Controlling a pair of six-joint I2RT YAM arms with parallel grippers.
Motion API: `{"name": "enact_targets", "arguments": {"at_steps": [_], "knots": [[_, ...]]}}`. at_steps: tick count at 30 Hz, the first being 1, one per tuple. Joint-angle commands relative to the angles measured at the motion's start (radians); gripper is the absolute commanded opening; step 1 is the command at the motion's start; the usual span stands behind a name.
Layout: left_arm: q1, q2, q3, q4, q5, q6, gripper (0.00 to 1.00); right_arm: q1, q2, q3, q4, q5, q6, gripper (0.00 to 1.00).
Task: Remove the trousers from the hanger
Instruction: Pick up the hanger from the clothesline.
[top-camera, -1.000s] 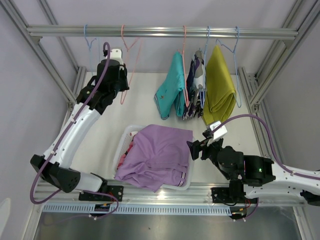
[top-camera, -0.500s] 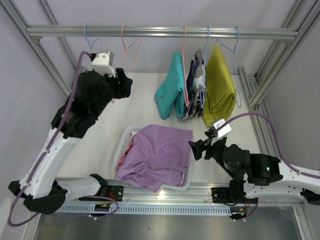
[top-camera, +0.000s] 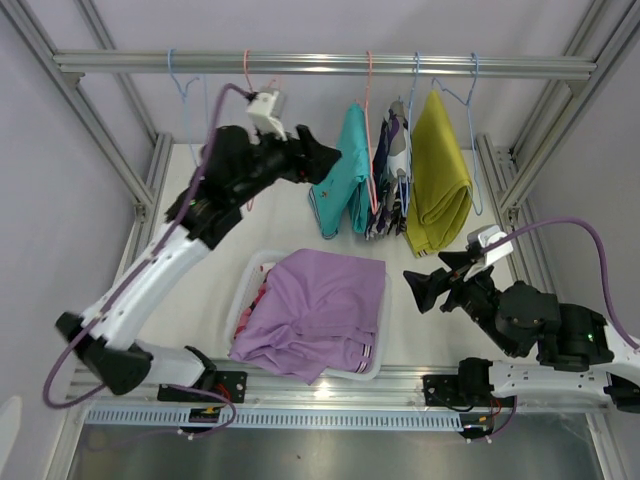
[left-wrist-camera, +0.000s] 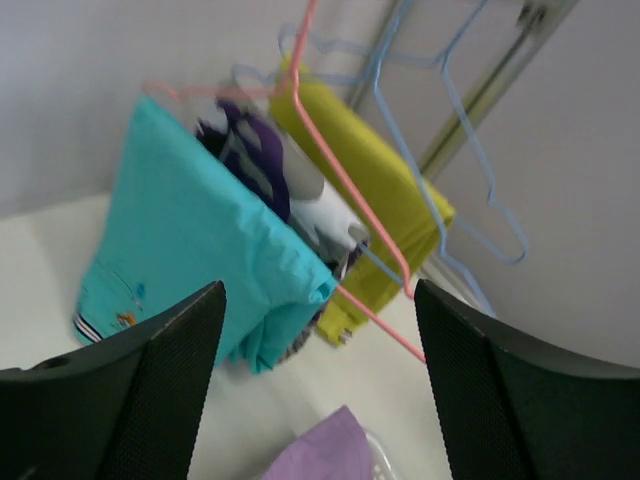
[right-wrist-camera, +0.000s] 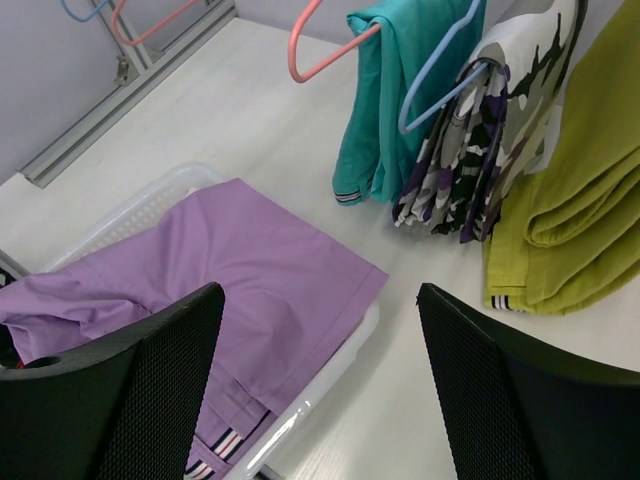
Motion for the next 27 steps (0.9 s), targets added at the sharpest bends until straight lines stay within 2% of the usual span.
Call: {"name": "enact_targets", "arguments": {"at_steps": [1,8,16,22,27], "knots": [[-0.017,0.097,0.059,0.074,0.132,-0.064,0.82,0.004,-0.016,0.020,-0.042,0.030,-0.006,0.84],[-0.017,0.258,0.185,0.140,0.230,-0.135,0.87,0.005,-0.020,-0.006,-0.067,0.076,0.009,0.86],[-0.018,0.345,0.209,0.287,0.284,-0.207,0.88,0.002,-0.056,-0.054,-0.105,0.111,0.045,0.89],[-0.017,0.434,0.251,0.303,0.302,-0.230,0.88,0.001,-0.097,-0.066,-0.130,0.129,0.072,0.90],[-0.017,0.508,0.298,0.278,0.312,-0.230,0.88,-0.001,-0.131,-0.091,-0.084,0.100,0.031,0.92]]}}
